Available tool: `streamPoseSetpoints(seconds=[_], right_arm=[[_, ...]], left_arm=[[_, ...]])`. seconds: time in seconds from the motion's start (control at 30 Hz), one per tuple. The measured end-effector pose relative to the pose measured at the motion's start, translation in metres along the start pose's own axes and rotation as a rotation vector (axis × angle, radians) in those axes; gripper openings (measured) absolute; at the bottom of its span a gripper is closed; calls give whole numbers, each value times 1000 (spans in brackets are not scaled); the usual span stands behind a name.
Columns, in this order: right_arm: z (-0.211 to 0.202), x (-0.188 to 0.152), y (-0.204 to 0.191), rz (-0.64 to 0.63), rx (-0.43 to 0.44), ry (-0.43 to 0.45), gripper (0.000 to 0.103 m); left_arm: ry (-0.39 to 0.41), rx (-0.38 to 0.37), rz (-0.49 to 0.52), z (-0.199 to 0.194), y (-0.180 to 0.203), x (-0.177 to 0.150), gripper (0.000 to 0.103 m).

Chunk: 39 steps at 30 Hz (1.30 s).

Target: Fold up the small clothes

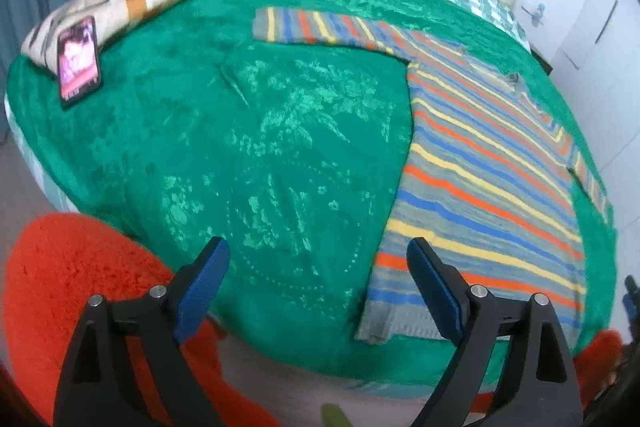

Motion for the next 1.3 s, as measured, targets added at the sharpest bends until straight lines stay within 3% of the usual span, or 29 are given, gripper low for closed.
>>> streamPoseSetpoints(seconds=[0.1,0.17,0.3,0.7,0.9,1.3], right_arm=[[2,-2,1,-4,-4,-2,75],[1,-3,1,-5,-5,-2,75],[5,-5,1,-3,2,-16,75],[16,-10,4,26,33,-55,75],[20,-10,10,56,37,-63,75],[26,-12,7,40,34,-83,75]], left_arm=[[37,24,26,-6,-3,4,92],[55,50,-8,-8,-14,7,93],[10,13,-88,-2,-32,5,93],[-6,28,165,-3,21,-3,93],[12,55,131,-2,14,-4,94],[-7,34,48,6,0,-2,94]])
Point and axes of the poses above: each gripper's, at about its wrist camera, not at the fingertips, and z roughly the way its jaws point, y to its right, x to its top, the point moved 4 cm from there along z, roughly the way its jaws point, and after that the axes turned 5 degrees about x, right-handed, at the moved point
